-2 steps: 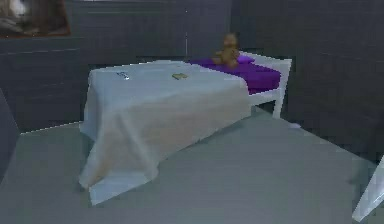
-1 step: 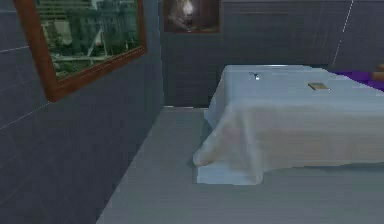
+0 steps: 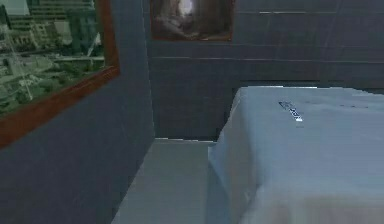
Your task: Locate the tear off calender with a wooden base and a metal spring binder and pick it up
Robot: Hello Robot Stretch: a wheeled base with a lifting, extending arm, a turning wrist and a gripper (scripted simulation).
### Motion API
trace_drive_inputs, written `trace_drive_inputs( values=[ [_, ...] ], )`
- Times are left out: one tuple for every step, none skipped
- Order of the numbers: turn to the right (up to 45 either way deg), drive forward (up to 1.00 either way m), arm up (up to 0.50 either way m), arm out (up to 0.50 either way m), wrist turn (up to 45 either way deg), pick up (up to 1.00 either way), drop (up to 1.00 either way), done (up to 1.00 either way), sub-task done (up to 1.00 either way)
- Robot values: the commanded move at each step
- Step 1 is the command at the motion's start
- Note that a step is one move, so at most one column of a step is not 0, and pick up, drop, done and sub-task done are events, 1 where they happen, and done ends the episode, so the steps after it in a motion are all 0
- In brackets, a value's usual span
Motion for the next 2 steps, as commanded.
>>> trace_drive_inputs(
  values=[
    [-6.0,0.0,0.0,0.0,0.0,0.0,0.0,0.0,0.0],
    [0.0,0.8,0.0,0.0,0.0,0.0,0.0,0.0,0.0]
  ],
)
